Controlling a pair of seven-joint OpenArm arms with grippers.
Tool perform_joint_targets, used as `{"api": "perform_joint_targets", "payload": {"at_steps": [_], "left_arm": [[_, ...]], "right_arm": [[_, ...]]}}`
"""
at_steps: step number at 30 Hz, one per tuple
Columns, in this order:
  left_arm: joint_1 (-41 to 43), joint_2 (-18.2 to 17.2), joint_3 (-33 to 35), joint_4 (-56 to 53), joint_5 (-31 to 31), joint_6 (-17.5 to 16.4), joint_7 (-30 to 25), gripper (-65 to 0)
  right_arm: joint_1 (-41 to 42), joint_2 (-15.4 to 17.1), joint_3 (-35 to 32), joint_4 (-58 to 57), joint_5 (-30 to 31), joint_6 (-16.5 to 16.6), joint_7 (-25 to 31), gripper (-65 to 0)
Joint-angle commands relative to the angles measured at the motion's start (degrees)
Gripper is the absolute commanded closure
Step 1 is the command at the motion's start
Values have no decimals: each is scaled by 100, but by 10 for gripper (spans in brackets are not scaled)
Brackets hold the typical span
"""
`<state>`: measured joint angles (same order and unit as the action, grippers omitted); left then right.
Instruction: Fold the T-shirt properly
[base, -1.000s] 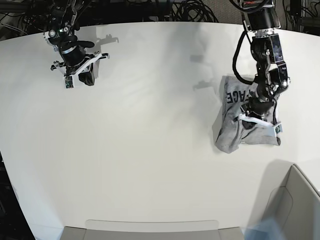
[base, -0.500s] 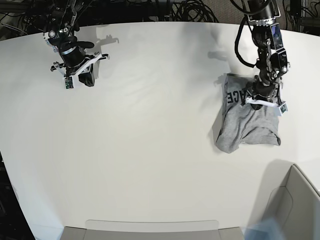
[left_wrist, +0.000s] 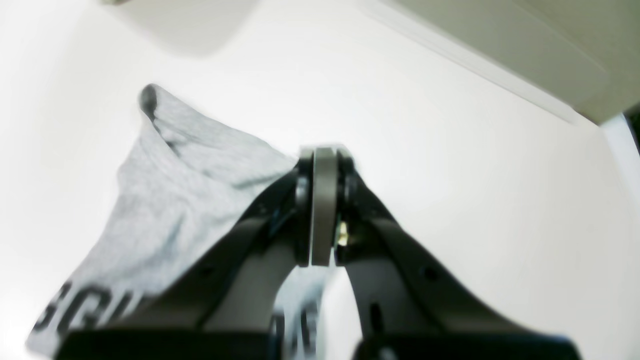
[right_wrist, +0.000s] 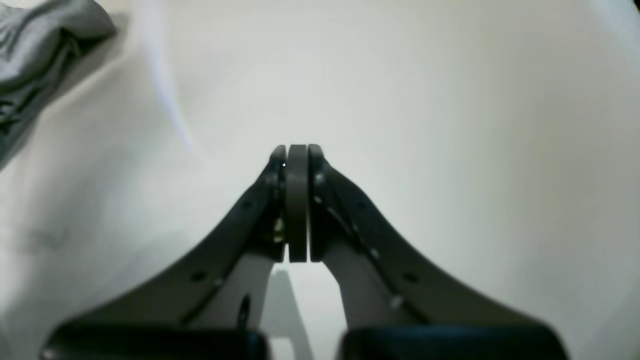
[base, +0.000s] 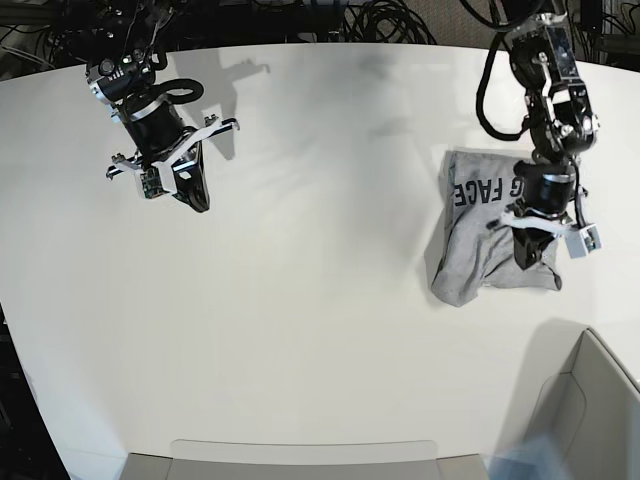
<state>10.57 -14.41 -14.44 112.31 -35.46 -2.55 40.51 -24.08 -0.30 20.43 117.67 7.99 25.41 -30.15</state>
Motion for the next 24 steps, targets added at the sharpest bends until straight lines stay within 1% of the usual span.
{"api": "perform_joint_targets", "payload": {"at_steps": [1, 2, 4, 5, 7, 9, 11, 13, 16, 20, 24], "left_arm": [[143, -49, -46, 193, -10, -251, -82, 0], [372, -49, -55, 263, -10, -550, -82, 0], [811, -49, -64, 342, -10, -884, -91, 0], [996, -49, -90, 351, -10, -963, -135, 0], [1400, -13, -249, 360, -10, -1033, -442, 0], [2025, -40, -275, 369, -10, -1033, -935, 0], [2587, -40, -231, 369, -10, -1033, -1348, 0], [2983, -49, -196, 360, -1, -1042, -1585, 0], [3581, -49, -196, 351, -1, -1042, -1796, 0], [4196, -40, -196, 351, -1, -1042, -1805, 0], [4767, -13, -196, 351, -1, -1042, -1805, 0]], "right_arm": [[-94, 25, 19, 79, 49, 180, 92, 0], [-173, 60, 63, 79, 49, 382, 180, 0], [-463, 8, 151, 71, 41, 716, 417, 0], [-621, -19, 195, 71, 41, 804, 584, 0], [-955, -98, 265, 71, 41, 831, 1033, 0], [-1395, -177, 362, 71, 41, 831, 1446, 0], [-1738, -195, 379, 62, 23, 848, 1631, 0], [-1861, -203, 432, 53, -118, 848, 1516, 0], [-1931, -283, 722, 53, -329, 875, 1165, 0], [-2151, -327, 907, 53, -443, 883, 1121, 0], [-2388, -335, 916, 53, -874, 883, 1112, 0]]}}
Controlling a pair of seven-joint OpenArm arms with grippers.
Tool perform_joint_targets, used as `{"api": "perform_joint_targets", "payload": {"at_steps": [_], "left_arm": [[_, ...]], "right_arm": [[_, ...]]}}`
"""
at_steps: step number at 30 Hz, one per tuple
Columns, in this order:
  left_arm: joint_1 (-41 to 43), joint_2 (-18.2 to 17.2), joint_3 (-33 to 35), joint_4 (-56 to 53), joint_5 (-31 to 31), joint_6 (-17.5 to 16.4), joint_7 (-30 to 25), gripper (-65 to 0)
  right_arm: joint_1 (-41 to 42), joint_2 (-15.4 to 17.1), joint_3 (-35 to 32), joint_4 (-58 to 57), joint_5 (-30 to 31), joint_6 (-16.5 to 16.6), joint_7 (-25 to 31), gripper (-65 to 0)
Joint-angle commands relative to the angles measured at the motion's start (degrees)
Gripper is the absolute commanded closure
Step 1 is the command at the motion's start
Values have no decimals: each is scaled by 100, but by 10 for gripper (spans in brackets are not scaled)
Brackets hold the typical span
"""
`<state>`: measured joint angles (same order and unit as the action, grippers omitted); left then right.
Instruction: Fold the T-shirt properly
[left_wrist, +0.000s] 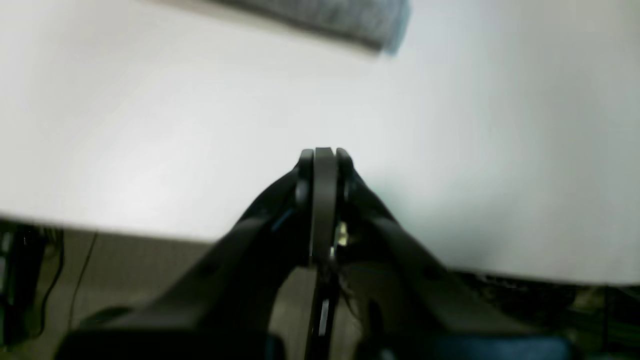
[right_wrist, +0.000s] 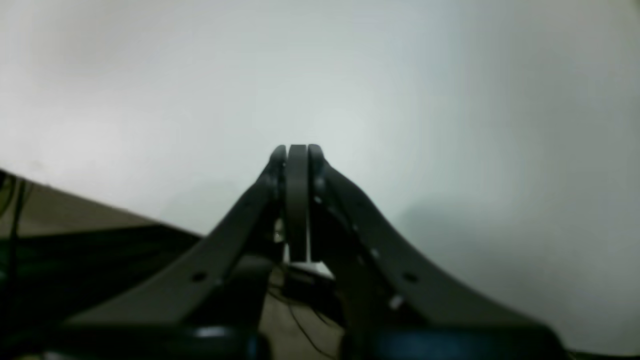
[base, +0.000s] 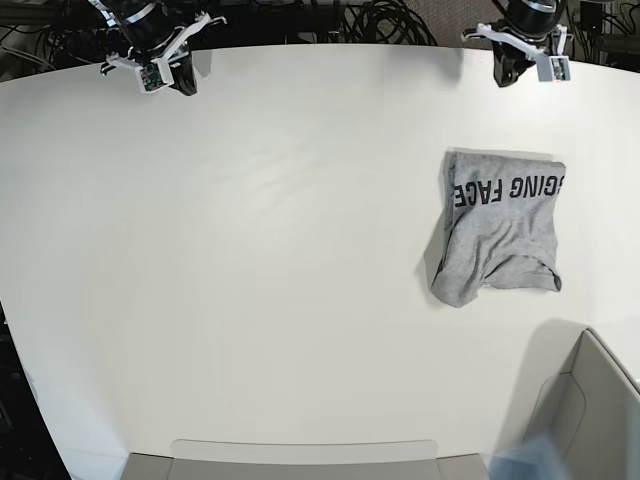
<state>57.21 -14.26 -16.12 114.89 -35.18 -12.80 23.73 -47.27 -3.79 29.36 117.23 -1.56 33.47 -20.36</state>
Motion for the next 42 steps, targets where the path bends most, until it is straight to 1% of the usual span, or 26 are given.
{"api": "perform_joint_targets", "payload": {"at_steps": [1, 3, 4, 5, 6, 7, 9, 11, 14, 17, 19, 21, 23, 24, 26, 28, 30, 31, 33, 35, 36, 37, 39, 40, 42], "left_arm": [[244, -38, -54, 93, -29, -17, -126, 0], [569, -55, -80, 93, -29, -17, -162, 0], [692, -55, -80, 93, -21, -17, -241, 0], [833, -55, -63, 85, -3, -17, -329, 0], [982, -55, -28, 85, 94, -17, -434, 0], [1176, -29, -1, 85, 287, -17, -548, 0], [1422, -11, 192, 67, 735, -17, -777, 0], [1580, 42, 368, -91, 1061, -17, -1032, 0], [1677, 217, 500, -592, 1386, -17, -1410, 0], [1615, 200, 799, -1357, 1518, -17, -1647, 0], [1395, 191, 939, -1858, 1518, -26, -1797, 0], [1193, 191, 975, -2368, 1527, -96, -1911, 0], [912, 191, 957, -2940, 1509, -430, -1964, 0], [745, 191, 931, -3203, 1509, -606, -1955, 0], [376, 191, 931, -3801, 1518, -835, -1955, 0], [6, 182, 922, -4469, 1544, -879, -1955, 0], [-442, 165, 931, -5225, 1553, -905, -1955, 0], [-706, 77, 983, -5691, 1588, -905, -1964, 0], [-1242, 24, 992, -6597, 1685, -922, -1973, 0], [-1743, 6, 992, -7502, 1852, -1142, -2069, 0], [-1998, 6, 992, -7959, 1975, -1292, -2219, 0], [-2297, -2, 983, -8540, 2116, -1459, -2482, 0], [-2833, -11, 992, -9718, 2344, -1608, -3080, 0], [-3194, -11, 992, -10430, 2476, -1608, -3485, 0], [-3756, -11, 992, -11489, 2757, -1608, -4118, 0]], "right_arm": [[-122, 6, 22, 97, 20, 77, 133, 0], [-280, -100, 31, 62, -121, 86, 45, 0], [-333, -126, 39, 62, -173, 94, -105, 0], [-377, -135, 39, 62, -226, 182, -263, 0], [-403, -135, 39, 62, -279, 367, -430, 0], [-447, -144, 57, 53, -270, 622, -615, 0], [-482, -188, 277, 44, -270, 653, -913, 0], [-482, -355, 514, 18, -270, 653, -1063, 0], [-491, -460, 707, -132, -332, 653, -1089, 0], [-482, -460, 707, -686, -420, 653, -1063, 0], [-456, -469, 672, -1125, -631, 653, -773, 0], [-447, -504, 690, -1653, -718, 653, -263, 0], [-350, -521, 725, -2277, -745, 653, 238, 0], [-262, -521, 760, -2585, -762, 653, 370, 0], [1, -521, 945, -3121, -780, 653, 528, 0], [318, -504, 1156, -3622, -956, 653, 616, 0], [678, -504, 1499, -4105, -1281, 653, 827, 0], [907, -504, 1701, -4413, -1527, 653, 1003, 0], [1294, -504, 2140, -5072, -2020, 653, 1399, 0], [1672, -504, 2633, -5705, -2512, 653, 1829, 0], [1830, -496, 2879, -5995, -2758, 653, 2005, 0], [2032, -487, 3248, -6338, -3048, 653, 2243, 0], [2384, -408, 3907, -6883, -3593, 653, 2629, 0], [2586, -346, 4303, -7217, -3945, 653, 2814, 0], [2858, -135, 4918, -7763, -4525, 653, 3104, 0]]}}
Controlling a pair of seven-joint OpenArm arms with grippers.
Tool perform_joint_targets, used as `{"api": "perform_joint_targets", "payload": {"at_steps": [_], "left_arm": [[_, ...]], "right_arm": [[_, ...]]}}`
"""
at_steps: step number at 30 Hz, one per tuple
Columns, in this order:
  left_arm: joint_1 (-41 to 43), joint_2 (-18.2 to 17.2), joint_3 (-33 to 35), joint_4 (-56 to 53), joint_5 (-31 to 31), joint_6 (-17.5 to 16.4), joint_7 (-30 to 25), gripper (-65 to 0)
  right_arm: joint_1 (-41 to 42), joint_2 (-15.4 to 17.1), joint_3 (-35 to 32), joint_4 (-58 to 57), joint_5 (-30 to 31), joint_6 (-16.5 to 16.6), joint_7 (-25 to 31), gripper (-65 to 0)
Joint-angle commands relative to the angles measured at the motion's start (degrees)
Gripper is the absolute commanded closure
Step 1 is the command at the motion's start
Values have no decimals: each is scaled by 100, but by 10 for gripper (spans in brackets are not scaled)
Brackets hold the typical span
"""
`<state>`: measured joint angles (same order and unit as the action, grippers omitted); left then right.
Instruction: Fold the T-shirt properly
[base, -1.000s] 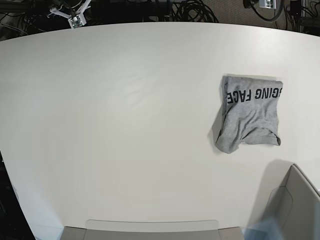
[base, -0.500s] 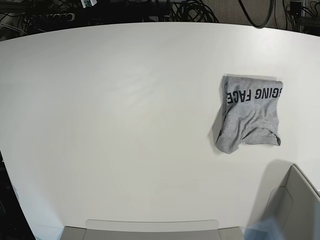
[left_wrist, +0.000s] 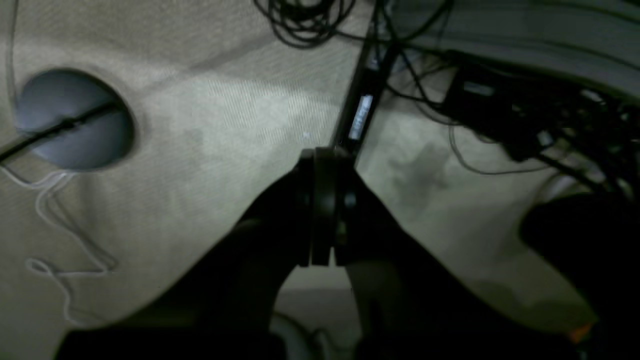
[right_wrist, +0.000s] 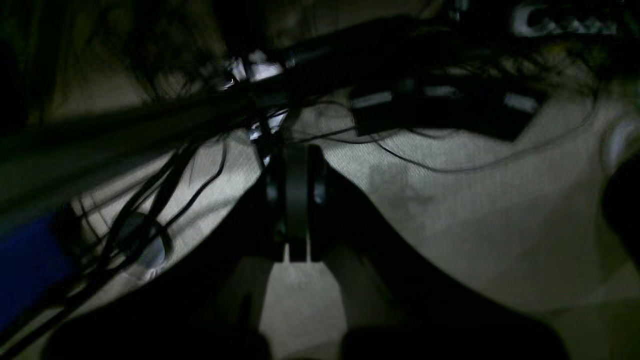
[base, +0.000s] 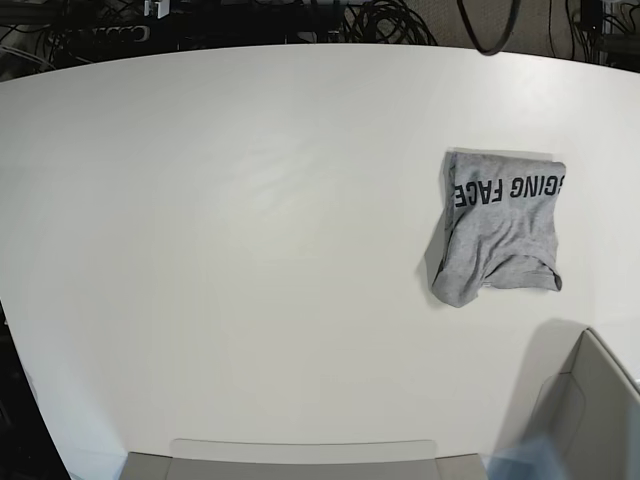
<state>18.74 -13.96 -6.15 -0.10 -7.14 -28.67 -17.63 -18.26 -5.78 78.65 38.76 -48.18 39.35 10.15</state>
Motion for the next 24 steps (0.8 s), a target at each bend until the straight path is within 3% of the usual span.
{"api": "perform_joint_targets", "payload": {"at_steps": [1, 3, 6, 10, 13, 18, 24], "left_arm": [[-191, -42, -5, 10, 138, -13, -255, 0], [-604, -33, -5, 10, 349, -4, -606, 0], [-885, -24, -5, 10, 384, 110, -413, 0], [-903, -7, -5, 10, 410, 1315, 413, 0], [-841, -7, -5, 10, 410, 1763, 747, 0], [-797, 2, -13, 10, 402, 1763, 800, 0], [-797, 2, -57, 10, 375, 1781, 800, 0]], "right_arm": [[72, 196, 297, -224, -188, 65, 211, 0], [178, 477, 635, -874, -830, -133, 545, 0], [187, 961, 635, -1982, -1762, -1434, 923, 0], [301, 1629, 635, -3327, -2623, -3403, 967, 0], [424, 1831, 635, -3705, -3256, -4318, 958, 0], [565, 1813, 635, -3679, -3682, -5021, 958, 0], [670, 1717, 635, -3679, -3682, -5206, 958, 0]]}}
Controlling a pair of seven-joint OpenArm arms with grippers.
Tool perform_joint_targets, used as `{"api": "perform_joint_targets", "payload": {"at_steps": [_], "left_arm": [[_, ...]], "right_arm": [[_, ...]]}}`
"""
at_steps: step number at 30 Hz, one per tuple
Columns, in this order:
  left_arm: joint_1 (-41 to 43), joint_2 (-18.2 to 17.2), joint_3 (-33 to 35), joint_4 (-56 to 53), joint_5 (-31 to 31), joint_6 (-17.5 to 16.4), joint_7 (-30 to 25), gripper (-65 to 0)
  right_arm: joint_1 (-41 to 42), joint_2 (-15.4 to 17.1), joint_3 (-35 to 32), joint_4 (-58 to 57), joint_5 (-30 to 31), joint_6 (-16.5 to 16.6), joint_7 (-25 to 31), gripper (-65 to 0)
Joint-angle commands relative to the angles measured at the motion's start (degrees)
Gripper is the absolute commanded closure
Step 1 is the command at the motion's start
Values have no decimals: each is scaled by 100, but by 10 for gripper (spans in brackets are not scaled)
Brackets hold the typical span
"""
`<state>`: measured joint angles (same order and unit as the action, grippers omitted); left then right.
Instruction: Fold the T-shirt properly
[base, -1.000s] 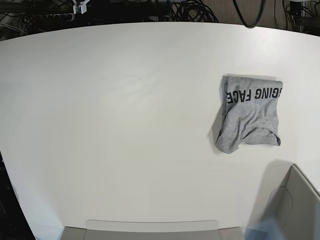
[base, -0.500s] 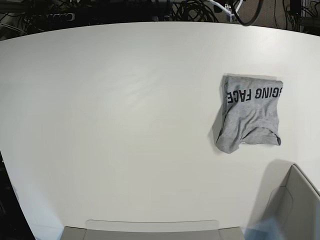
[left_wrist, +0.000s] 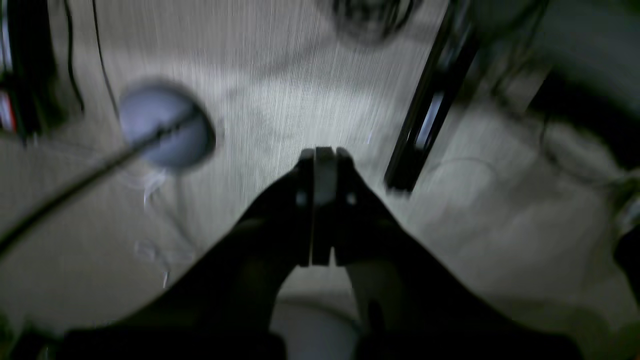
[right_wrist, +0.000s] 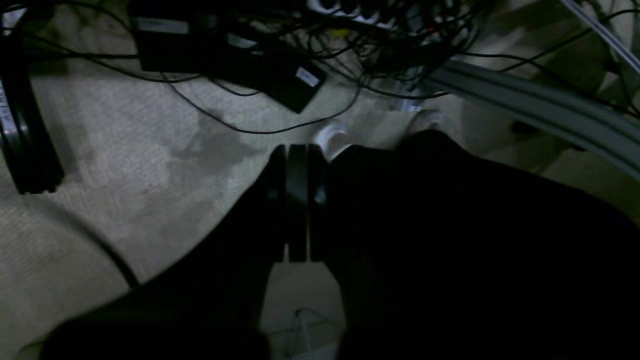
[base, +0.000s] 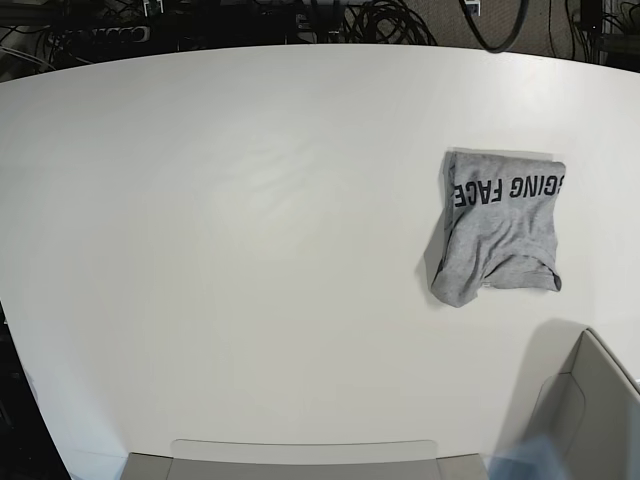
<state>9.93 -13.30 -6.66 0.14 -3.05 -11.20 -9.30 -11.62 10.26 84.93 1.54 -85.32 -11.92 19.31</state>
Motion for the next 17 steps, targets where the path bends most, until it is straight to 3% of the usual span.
{"api": "perform_joint_targets", "payload": {"at_steps": [1, 17], "left_arm": [[84, -63, -7, -14, -34, 34, -33, 0], [-119, 7, -16, -14, -42, 43, -33, 0]], "right_arm": [[6, 112, 7, 44, 32, -78, 43, 0], [14, -108, 7, 35, 32, -78, 34, 0]]}}
